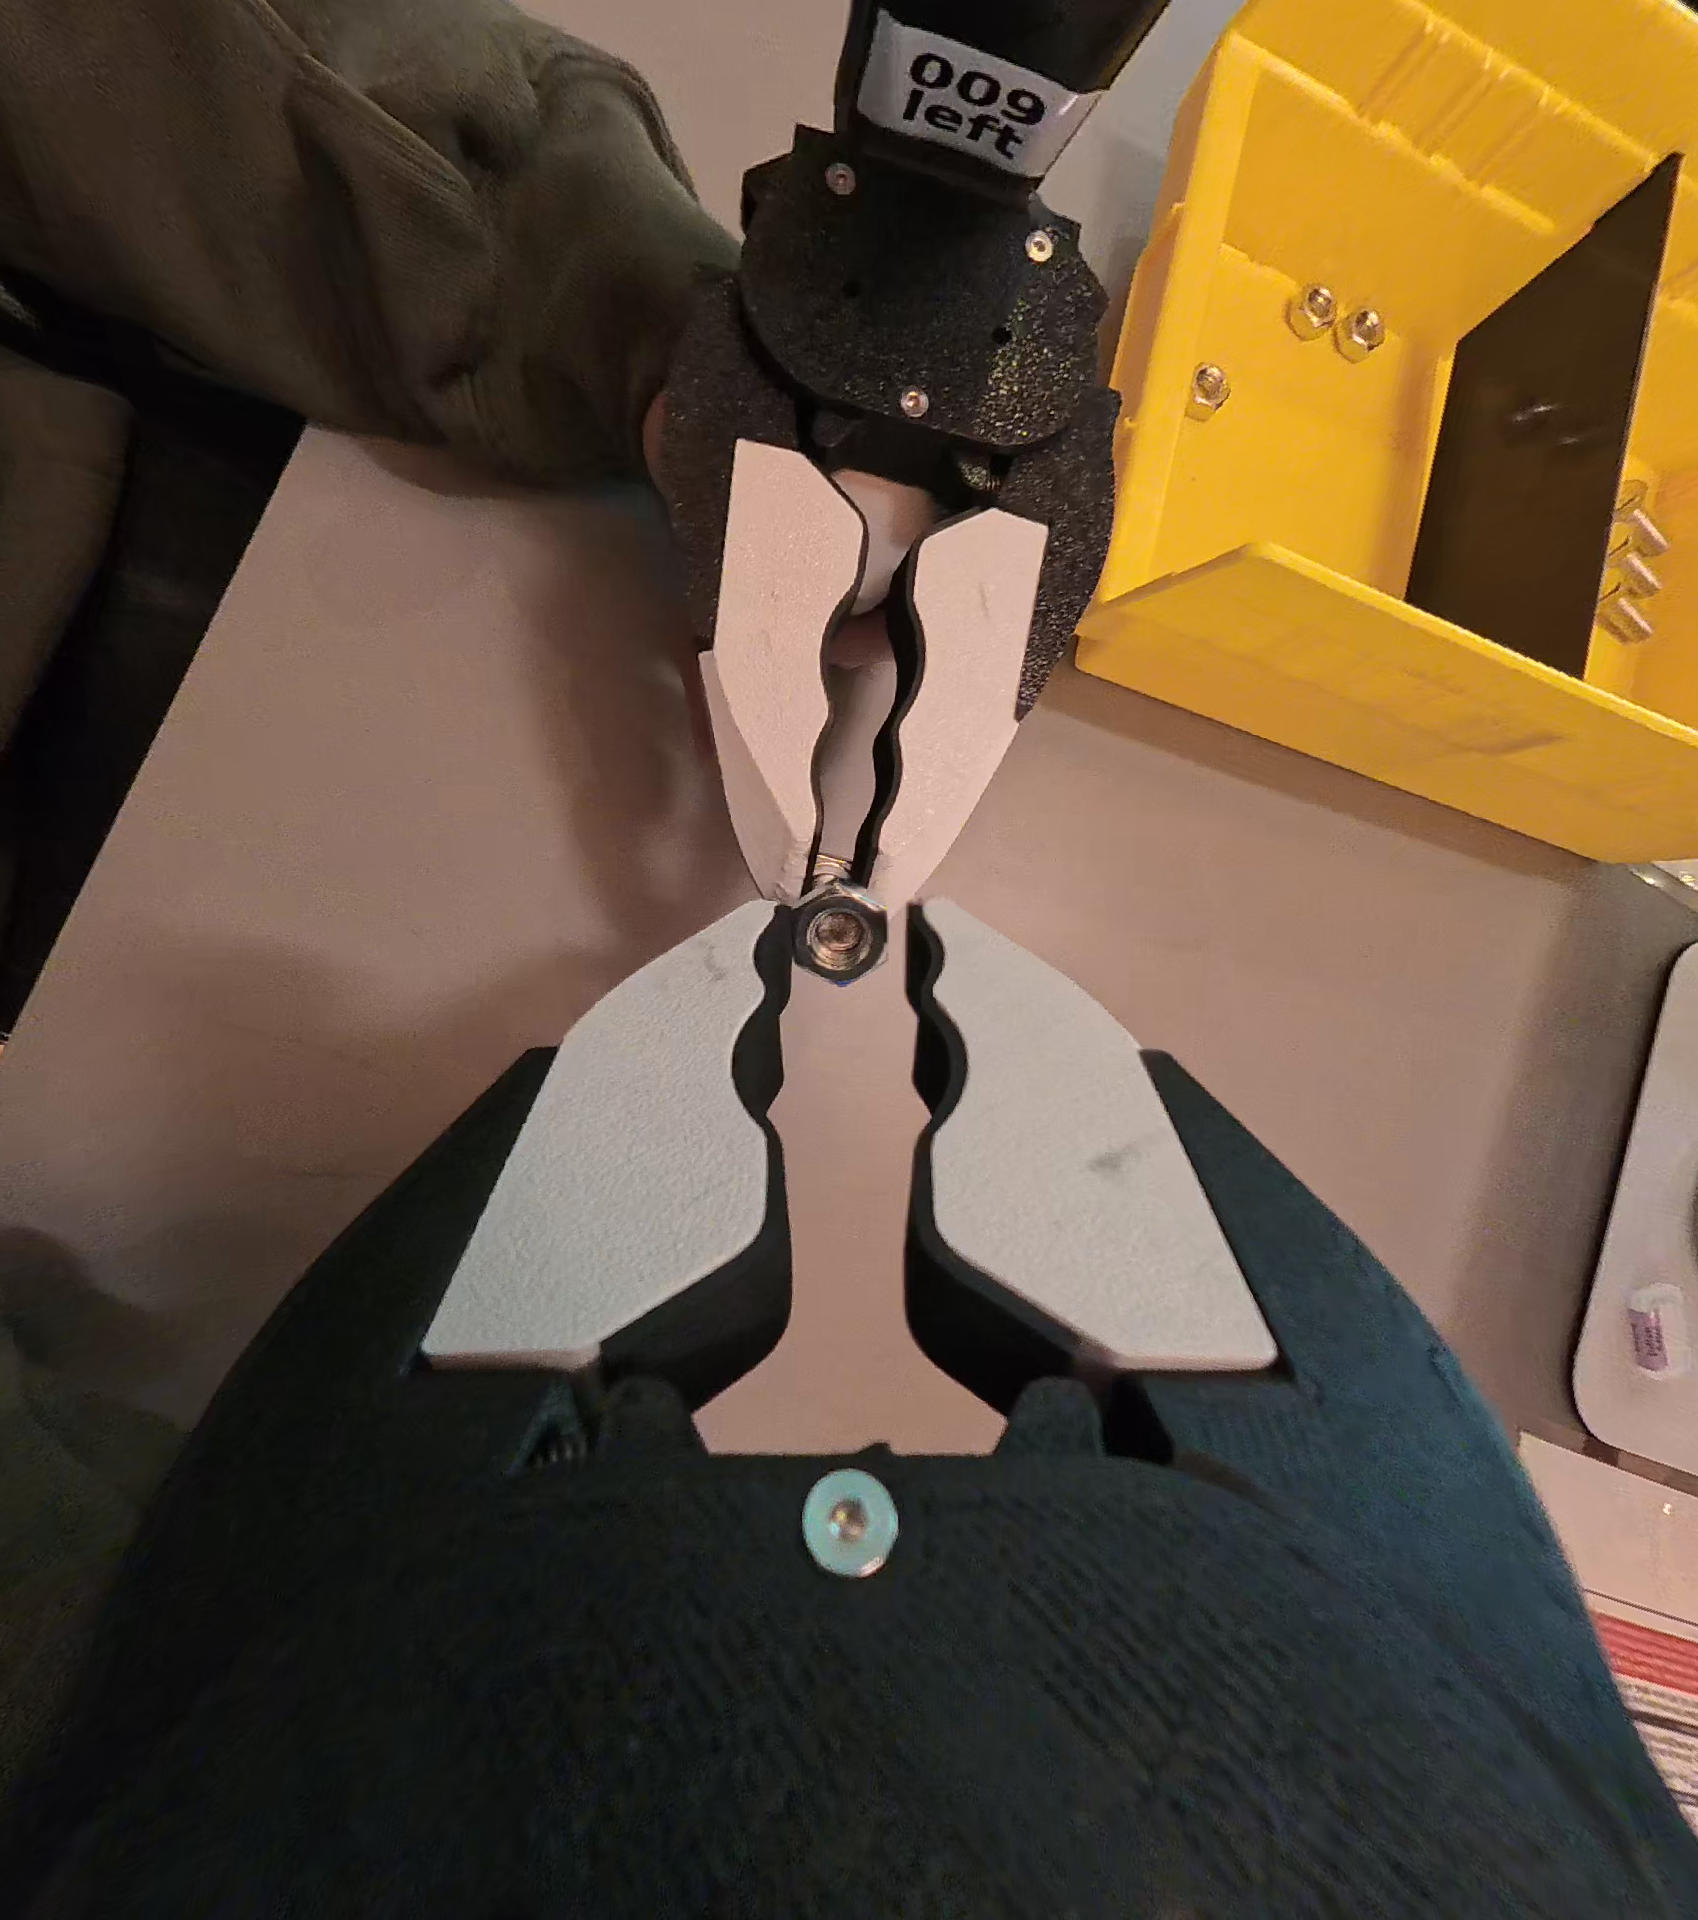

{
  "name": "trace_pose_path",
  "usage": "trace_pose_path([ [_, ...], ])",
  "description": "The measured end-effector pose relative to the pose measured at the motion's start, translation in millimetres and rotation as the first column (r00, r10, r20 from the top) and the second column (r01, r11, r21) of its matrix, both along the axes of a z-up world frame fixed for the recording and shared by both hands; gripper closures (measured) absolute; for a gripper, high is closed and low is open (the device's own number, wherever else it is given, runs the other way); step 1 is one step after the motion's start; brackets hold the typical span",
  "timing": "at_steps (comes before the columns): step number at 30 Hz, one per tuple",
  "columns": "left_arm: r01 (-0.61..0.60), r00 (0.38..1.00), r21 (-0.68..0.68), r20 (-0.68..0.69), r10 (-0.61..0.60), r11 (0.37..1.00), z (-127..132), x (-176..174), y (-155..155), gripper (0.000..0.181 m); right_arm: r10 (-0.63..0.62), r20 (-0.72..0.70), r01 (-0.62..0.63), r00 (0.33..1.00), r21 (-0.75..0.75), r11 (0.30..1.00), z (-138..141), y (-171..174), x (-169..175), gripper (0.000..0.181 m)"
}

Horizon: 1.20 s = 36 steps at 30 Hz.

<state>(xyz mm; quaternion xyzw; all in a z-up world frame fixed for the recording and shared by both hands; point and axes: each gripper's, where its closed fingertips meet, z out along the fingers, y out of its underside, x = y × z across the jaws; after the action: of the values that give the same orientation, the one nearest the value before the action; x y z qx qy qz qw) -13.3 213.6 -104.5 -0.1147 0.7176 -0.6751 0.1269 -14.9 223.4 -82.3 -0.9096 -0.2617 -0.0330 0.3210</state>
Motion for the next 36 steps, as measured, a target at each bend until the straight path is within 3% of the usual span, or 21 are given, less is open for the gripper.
trace_pose_path([
  [15, 0.019, 1.0, -0.03, -0.004, -0.019, 0.999, 3, -2, 2, 0.172, 0.003, -0.044, -0.002, 0.999, 0.016, 1.0, -2, 4, 0, 0.155],
  [19, 0.031, 1.0, -0.036, 0.001, -0.031, 0.999, 4, -4, 2, 0.172, 0.011, -0.085, -0.01, 0.996, 0.012, 1.0, -1, 4, -5, 0.163],
  [26, 0.029, 0.994, 0.098, 0.103, -0.039, 0.995, -5, -9, -2, 0.172, 0.005, -0.188, -0.012, 0.982, -0.038, 0.999, -5, -4, -12, 0.163],
  [36, 0.024, 0.992, 0.171, 0.115, -0.044, 0.985, -17, -9, -10, 0.172, -0.038, -0.344, -0.003, 0.938, -0.117, 0.993, -18, -8, -16, 0.159],
])
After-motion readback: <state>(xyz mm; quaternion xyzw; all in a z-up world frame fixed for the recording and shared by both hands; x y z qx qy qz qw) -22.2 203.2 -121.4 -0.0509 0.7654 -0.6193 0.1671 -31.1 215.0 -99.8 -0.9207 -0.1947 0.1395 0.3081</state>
